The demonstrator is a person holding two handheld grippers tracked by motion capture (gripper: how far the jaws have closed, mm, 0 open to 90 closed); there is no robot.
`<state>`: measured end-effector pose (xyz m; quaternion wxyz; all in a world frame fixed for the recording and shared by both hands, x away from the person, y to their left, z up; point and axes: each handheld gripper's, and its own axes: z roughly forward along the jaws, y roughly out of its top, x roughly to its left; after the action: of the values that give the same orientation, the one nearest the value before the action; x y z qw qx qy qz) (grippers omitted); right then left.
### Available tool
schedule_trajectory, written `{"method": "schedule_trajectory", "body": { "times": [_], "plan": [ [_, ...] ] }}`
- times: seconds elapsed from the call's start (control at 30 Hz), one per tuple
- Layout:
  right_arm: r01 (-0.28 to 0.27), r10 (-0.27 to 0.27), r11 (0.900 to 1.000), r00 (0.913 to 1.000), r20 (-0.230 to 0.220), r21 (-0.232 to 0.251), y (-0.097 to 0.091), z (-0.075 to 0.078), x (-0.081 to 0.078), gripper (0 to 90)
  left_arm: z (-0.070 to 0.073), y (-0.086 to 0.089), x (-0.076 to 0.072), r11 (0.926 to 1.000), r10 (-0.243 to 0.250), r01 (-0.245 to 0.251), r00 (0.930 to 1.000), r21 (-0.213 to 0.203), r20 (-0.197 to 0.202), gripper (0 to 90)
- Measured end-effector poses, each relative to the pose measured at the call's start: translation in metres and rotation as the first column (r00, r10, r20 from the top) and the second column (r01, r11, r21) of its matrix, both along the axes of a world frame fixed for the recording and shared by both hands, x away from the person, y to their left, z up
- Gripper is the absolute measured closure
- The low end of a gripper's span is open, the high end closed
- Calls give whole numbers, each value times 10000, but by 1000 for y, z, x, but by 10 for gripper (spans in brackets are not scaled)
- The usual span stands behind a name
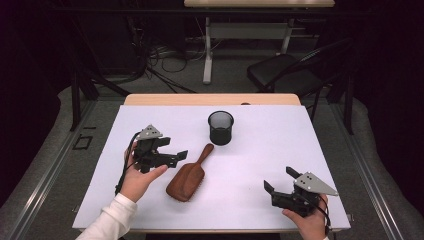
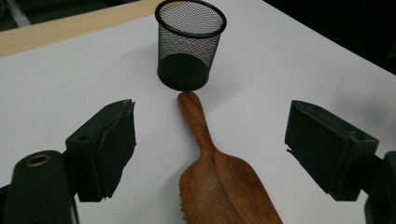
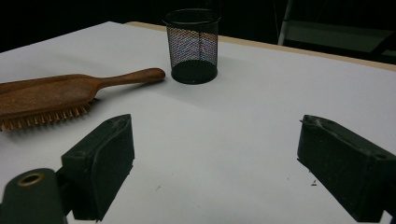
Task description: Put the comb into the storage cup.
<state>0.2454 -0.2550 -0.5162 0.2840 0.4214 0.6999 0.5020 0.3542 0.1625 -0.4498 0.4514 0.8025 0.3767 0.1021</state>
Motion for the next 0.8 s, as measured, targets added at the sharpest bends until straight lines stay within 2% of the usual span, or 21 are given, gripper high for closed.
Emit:
{"method": "schedule_trajectory", "body": {
  "times": [0.13,0.17,0.33,0.5,0.8],
  "plan": [
    [-34,34,10000,10000,7,-16,0,0,0,109,-1,-4,6,9996,-1,8,9997,284,-257,178],
    [-43,43,10000,10000,6,-16,0,0,0,110,-1,-6,10,9988,-18,39,9991,491,-417,187],
    [-58,58,10000,10000,11,-60,0,-1,0,113,-3,-10,17,9981,40,2,9976,613,-687,187],
    [-77,77,10000,10000,1,-55,0,-1,1,116,-4,-14,25,9955,41,43,9962,949,-875,198],
    [-119,119,9999,9999,-4,-87,1,-2,1,121,-10,-21,37,9915,76,77,9931,1298,-1174,261]
  ]
}}
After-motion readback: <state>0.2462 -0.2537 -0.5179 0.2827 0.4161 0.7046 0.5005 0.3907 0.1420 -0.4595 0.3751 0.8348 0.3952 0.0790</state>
